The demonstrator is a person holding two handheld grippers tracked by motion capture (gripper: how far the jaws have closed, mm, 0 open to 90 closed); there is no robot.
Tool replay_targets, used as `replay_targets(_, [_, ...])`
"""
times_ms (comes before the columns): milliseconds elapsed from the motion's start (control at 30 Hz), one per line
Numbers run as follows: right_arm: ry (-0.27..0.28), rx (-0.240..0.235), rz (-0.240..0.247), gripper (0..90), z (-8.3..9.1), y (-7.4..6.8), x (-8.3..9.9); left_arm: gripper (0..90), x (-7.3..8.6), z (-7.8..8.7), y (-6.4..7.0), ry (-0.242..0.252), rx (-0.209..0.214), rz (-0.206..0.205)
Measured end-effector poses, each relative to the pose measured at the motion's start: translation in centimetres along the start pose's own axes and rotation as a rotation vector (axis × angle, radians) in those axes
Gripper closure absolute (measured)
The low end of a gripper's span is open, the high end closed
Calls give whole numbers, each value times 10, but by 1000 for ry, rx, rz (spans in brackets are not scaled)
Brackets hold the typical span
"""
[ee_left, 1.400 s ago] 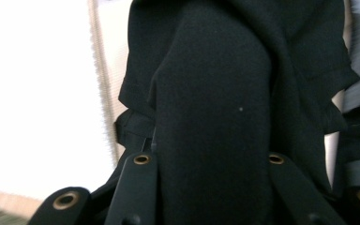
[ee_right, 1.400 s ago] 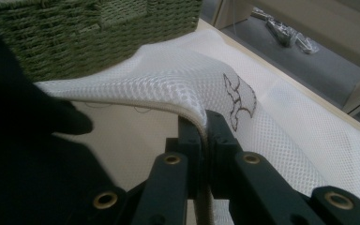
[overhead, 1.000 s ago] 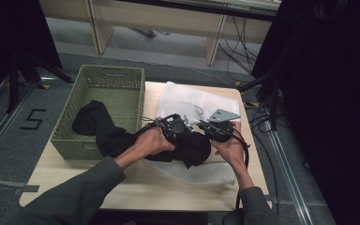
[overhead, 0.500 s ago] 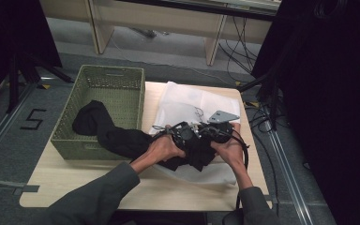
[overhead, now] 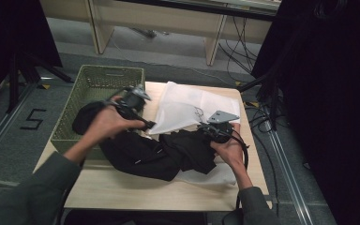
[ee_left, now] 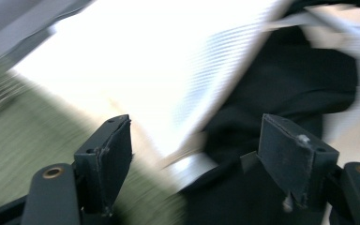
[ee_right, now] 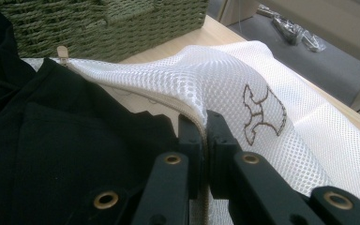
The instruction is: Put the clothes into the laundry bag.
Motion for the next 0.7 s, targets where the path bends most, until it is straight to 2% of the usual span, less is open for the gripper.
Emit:
replay_targets(67, [-9, -3, 2, 875, 0, 0, 1, 257, 17, 1, -37, -34, -65, 69])
replay_targets(100, [-18, -7, 7, 875, 0, 0, 2, 257, 26, -1, -52, -50, -80, 115])
replay_targets(133, [-18, -9, 13, 875, 0, 0, 2, 255, 34, -5, -67, -59, -96, 157])
replay_targets(167, [-17, -5, 2, 875, 0, 0, 1, 254, 41, -11, -81, -46, -119, 187])
replay_targets(233, [-17, -6, 3, 875, 0, 0, 1, 253, 62, -20, -104, -144, -148, 212])
replay_targets(267, [-9, -4, 2, 875, -1, 0, 1, 252, 69, -27, -111, -163, -162, 244])
replay_targets(367, [-13, -6, 6, 875, 0, 0, 1, 254, 89, -49, -126, -230, -194, 293])
replay_targets(433, [-5, -5, 5, 875, -1, 1, 1, 254, 101, -61, -132, -269, -196, 318])
replay_targets(467, [-18, -14, 10, 875, 0, 1, 2, 254, 107, -67, -134, -282, -190, 342])
replay_targets(500, [-10, -9, 6, 875, -1, 1, 2, 254, 111, -76, -134, -261, -201, 399])
replay_targets(533, [-7, -8, 8, 874, -1, 1, 2, 254, 117, -81, -136, -276, -207, 413])
replay_targets(633, [-21, -14, 0, 874, 1, -1, 3, 247, 130, -94, -143, -276, -218, 434])
replay_targets(700, [-11, -11, 13, 874, 0, 1, 2, 240, 139, -99, -150, -293, -240, 426])
Point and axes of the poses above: each handheld gripper's, and its own axes: z roughly backward along the jaws, x roughly out of its underside, y roughly to its right, the point moved 10 cm from there along -z, roughly forward along the jaws, and after that the axes turned 1 degree about z, right-handed, at the moved point
